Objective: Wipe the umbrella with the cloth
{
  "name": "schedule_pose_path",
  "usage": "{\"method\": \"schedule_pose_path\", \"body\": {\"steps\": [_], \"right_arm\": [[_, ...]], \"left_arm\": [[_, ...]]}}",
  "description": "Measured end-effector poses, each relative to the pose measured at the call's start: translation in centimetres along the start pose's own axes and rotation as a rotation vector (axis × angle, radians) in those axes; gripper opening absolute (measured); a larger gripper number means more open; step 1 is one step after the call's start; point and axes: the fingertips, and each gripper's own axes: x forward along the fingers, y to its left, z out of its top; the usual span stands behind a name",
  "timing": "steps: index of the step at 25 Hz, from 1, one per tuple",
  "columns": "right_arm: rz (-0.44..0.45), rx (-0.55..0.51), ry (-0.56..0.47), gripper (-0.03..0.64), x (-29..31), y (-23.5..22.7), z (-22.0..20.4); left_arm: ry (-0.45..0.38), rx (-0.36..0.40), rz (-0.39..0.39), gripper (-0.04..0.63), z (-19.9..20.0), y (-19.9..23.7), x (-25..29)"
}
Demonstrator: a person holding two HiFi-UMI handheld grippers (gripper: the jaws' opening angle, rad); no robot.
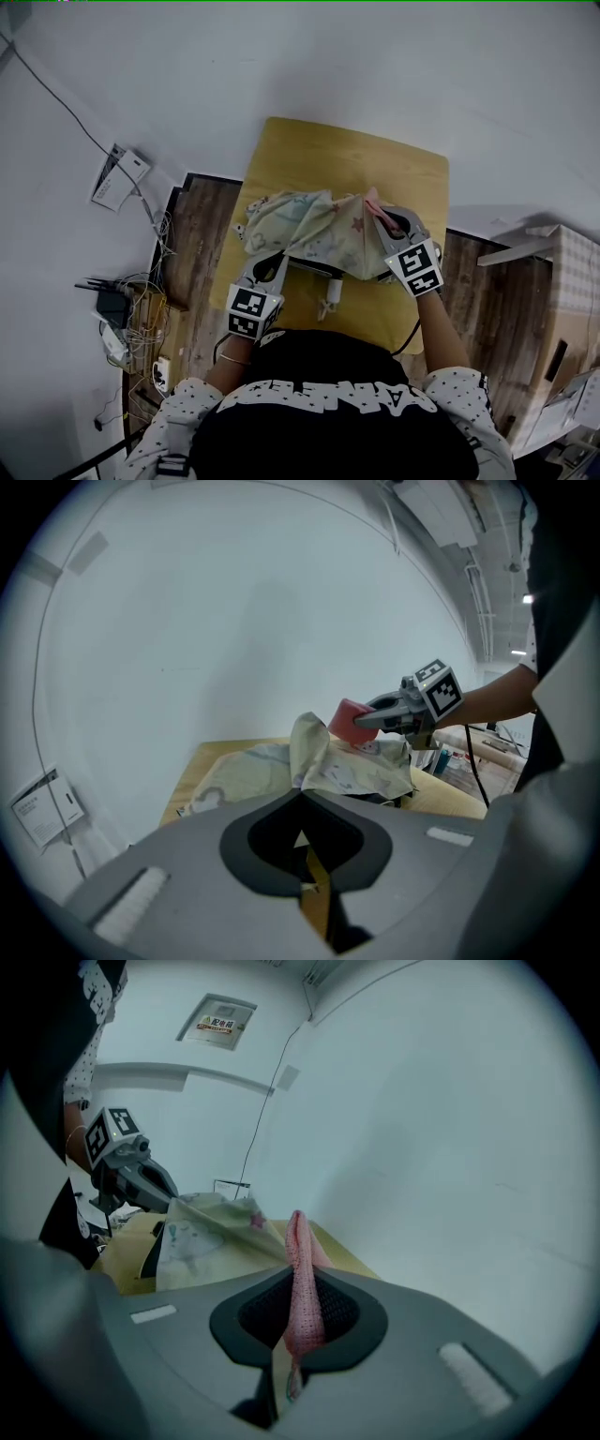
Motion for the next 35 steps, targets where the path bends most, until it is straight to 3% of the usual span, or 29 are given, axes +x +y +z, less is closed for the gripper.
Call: {"method": "schedule_pose_path", "body": {"steps": [14, 21, 28, 35], "right_arm": [[0.092, 0.014, 0.113, 0.034, 0.1, 2.7, -3.8], [0.122, 0.035, 0.142, 0.034, -0.9, 4.6, -5.0], [0.147, 0.053, 0.169, 0.034, -1.6, 6.4, -6.4], [0.173, 0.073, 0.18, 0.034, -2.5, 8.2, -7.0]], "left_arm": [[0.006, -0.008, -0.005, -0.002, -0.5, -0.1, -0.2], [0.02, 0.047, -0.028, -0.002, -0.5, -0.2, -0.2], [0.026, 0.055, -0.06, -0.002, -0.7, -0.5, 0.2], [0.029, 0.024, -0.074, -0.002, -1.1, -0.3, 0.3]]}}
